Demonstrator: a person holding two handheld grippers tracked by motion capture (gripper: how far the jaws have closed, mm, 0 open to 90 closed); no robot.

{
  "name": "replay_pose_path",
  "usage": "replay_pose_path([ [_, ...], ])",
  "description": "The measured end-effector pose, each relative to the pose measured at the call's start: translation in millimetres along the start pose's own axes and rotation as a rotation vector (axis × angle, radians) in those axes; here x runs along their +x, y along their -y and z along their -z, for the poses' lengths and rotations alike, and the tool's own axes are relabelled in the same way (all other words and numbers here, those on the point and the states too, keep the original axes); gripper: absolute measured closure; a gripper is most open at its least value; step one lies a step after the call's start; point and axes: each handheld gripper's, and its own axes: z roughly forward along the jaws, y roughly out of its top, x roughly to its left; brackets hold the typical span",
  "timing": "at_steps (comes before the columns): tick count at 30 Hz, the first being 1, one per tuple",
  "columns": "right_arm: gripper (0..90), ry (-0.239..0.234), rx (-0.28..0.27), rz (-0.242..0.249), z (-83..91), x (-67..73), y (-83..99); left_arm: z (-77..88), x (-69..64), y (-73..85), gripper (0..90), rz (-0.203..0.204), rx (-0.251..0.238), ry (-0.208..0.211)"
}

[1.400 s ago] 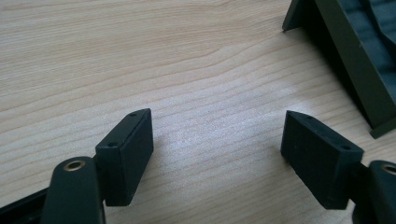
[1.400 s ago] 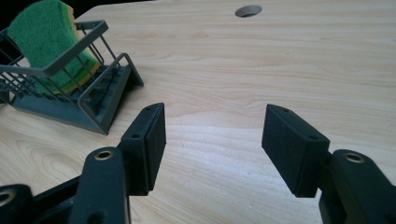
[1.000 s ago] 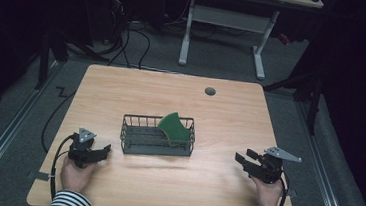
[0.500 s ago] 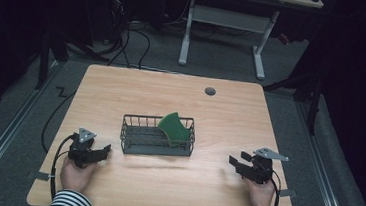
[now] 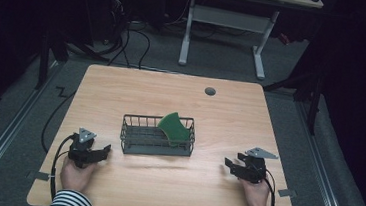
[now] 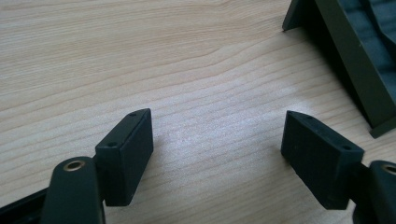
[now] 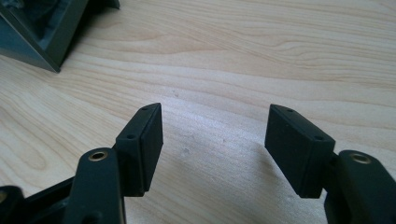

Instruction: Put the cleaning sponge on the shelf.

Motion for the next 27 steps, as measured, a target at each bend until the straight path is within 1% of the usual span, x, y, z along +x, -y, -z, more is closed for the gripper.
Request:
replay_pose_path([
  [3, 36.3, 0.006, 0.011, 0.006, -3.2, 1.6, 0.4, 0.0, 0.0, 0.0, 25.7, 0.0, 0.0, 0.0],
  [6, 36.3, 0.002, 0.028, 0.011, -5.6, 2.4, 0.7, 0.0, 0.0, -0.1, 25.7, 0.0, 0.001, 0.001],
  [7, 36.2, 0.009, 0.029, 0.021, -5.7, 2.3, 0.7, 0.1, 0.1, -0.1, 25.7, 0.0, 0.001, 0.001],
  [8, 36.0, 0.012, 0.029, 0.023, -5.6, 2.2, 0.8, 0.1, 0.1, -0.1, 25.7, 0.0, 0.001, 0.001],
  [9, 36.0, 0.01, 0.033, 0.015, -5.1, 2.3, 0.7, 0.0, 0.1, 0.0, 25.7, 0.0, 0.0, 0.001],
  [12, 34.4, 0.023, 0.031, 0.026, -5.3, 1.7, 1.4, 0.0, 0.1, -0.1, 25.7, 0.0, 0.002, 0.001],
  [13, 34.1, 0.028, 0.022, 0.032, -6.0, 2.1, 2.4, -0.1, 0.0, 0.0, 25.6, 0.001, 0.0, 0.001],
  [14, 33.4, 0.04, 0.025, 0.044, -6.3, 3.9, 2.4, -0.1, -0.1, 0.0, 25.5, 0.0, 0.0, 0.0],
  [16, 32.6, 0.073, 0.036, 0.092, -7.8, 9.5, 2.2, -0.1, 0.0, 0.0, 25.5, 0.0, 0.0, 0.0],
  [17, 32.4, 0.077, 0.035, 0.093, -7.7, 10.1, 2.3, -0.1, 0.0, 0.0, 25.5, 0.0, 0.0, 0.0],
  [19, 30.7, 0.072, 0.039, 0.077, -7.8, 8.9, 2.3, -0.1, -0.4, 0.1, 25.3, -0.002, 0.0, -0.001],
  [27, 29.2, 0.081, 0.041, 0.074, -8.0, 9.3, 2.2, -0.1, -1.7, 0.0, 25.4, 0.01, 0.001, -0.012],
])
